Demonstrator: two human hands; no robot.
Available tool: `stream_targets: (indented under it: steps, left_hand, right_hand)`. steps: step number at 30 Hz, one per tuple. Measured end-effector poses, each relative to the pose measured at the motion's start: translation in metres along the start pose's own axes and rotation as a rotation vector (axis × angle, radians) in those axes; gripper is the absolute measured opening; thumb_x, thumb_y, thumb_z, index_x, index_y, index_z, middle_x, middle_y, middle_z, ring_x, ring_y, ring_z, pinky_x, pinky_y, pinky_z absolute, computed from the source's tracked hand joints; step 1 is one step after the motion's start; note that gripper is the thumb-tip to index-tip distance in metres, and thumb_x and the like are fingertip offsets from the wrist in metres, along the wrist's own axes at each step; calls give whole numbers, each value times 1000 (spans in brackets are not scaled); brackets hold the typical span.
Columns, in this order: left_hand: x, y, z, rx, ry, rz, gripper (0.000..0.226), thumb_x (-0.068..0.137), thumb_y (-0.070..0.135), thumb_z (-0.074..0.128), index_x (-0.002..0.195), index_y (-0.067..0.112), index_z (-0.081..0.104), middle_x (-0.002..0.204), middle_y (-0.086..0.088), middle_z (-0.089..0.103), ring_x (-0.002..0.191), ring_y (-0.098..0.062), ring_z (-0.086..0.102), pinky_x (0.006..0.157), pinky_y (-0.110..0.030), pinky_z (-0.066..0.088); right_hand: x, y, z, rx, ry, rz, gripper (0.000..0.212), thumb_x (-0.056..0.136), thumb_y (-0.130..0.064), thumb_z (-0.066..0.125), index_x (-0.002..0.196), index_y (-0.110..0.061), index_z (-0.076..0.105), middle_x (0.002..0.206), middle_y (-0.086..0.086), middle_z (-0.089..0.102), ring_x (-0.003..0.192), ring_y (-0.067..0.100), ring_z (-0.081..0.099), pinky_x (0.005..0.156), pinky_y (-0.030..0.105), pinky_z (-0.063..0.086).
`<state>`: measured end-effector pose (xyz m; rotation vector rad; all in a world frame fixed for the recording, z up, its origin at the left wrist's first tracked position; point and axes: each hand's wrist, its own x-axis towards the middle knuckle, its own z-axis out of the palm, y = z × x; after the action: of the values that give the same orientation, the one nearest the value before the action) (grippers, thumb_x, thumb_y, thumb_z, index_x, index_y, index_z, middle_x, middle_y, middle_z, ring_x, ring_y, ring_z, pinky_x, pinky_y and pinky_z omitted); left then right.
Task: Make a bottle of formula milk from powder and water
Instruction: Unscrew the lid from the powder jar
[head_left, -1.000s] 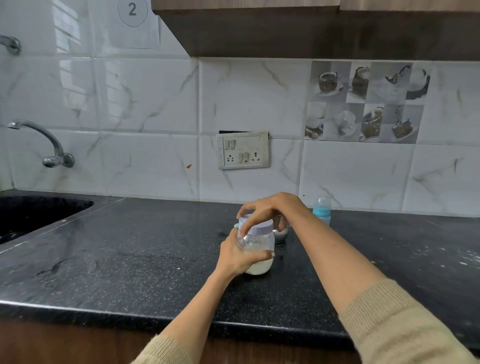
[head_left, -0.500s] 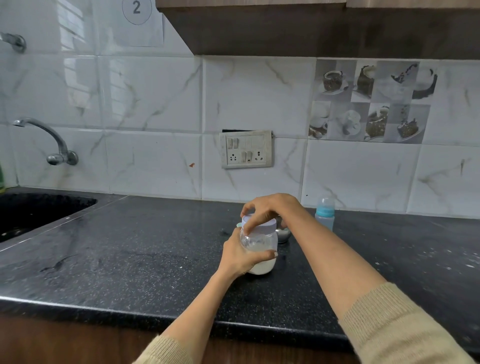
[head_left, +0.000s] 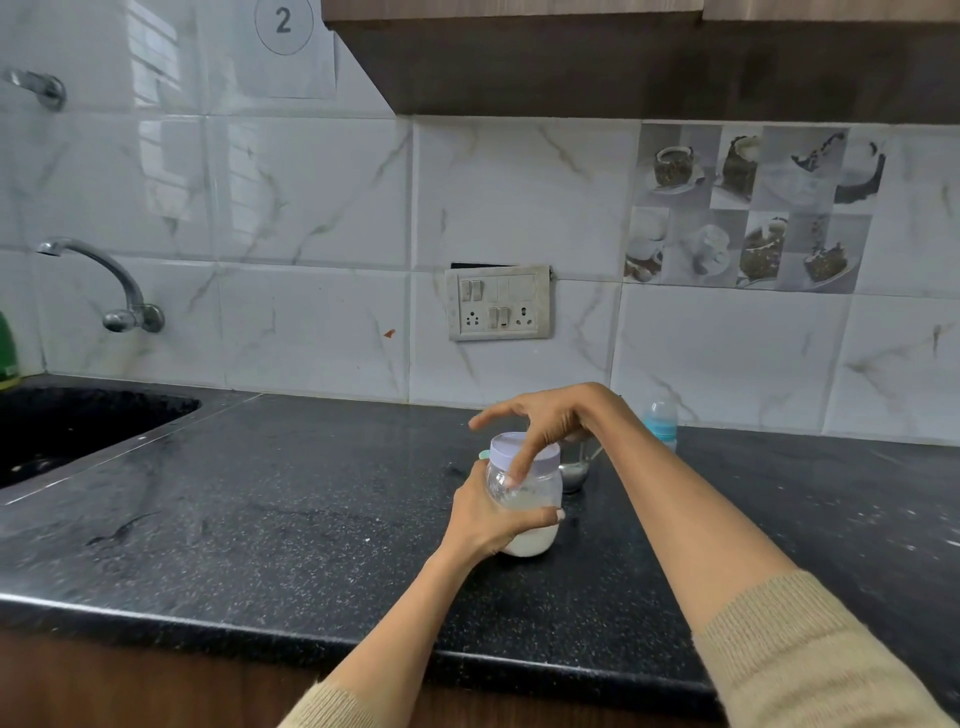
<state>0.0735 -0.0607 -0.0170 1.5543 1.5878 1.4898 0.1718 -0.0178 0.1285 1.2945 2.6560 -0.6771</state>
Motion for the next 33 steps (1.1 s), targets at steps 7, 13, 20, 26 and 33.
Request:
stream_targets:
  steps: [7, 13, 20, 26, 33]
  left_hand:
    - [-3, -2, 0, -129, 17, -32, 80, 47, 66, 72, 115, 30, 51, 110, 13, 62, 98, -4, 60, 78, -20, 47]
    - [0, -4, -1, -138, 20, -52, 75, 45, 67, 72, 108, 29, 56, 104, 12, 64, 93, -2, 61, 73, -19, 47]
    - [7, -8, -14, -119, 31, -115, 82, 40, 66, 76, 109, 28, 53, 106, 12, 63, 96, -6, 62, 84, -27, 51]
    - [8, -15, -27, -139, 83, -142, 89, 39, 63, 81, 114, 25, 51, 109, 8, 63, 99, -10, 63, 90, -33, 52]
    - [19, -31, -59, -93, 201, -206, 97, 37, 71, 81, 115, 20, 54, 109, 5, 64, 96, -10, 64, 88, -35, 54]
  right_hand:
    - [-3, 3, 8, -121, 157, 192, 68, 74, -69, 58, 128, -27, 55, 124, 5, 54, 90, 25, 66, 67, 30, 51]
    - [-1, 1, -3, -104, 134, 44, 55, 70, -29, 70, 120, -40, 51, 123, 1, 46, 96, 24, 58, 67, 33, 54]
    - [-6, 27, -9, 264, 365, -137, 64, 63, -16, 77, 112, -38, 42, 118, 10, 45, 83, 27, 57, 53, 25, 51]
    - [-14, 80, 47, 758, 602, -223, 46, 65, -5, 75, 98, -23, 48, 110, 11, 53, 93, 23, 55, 78, 38, 52]
    - [-4, 105, 93, 905, 518, -122, 45, 55, -3, 83, 78, -16, 46, 113, 7, 60, 104, 25, 55, 79, 33, 50]
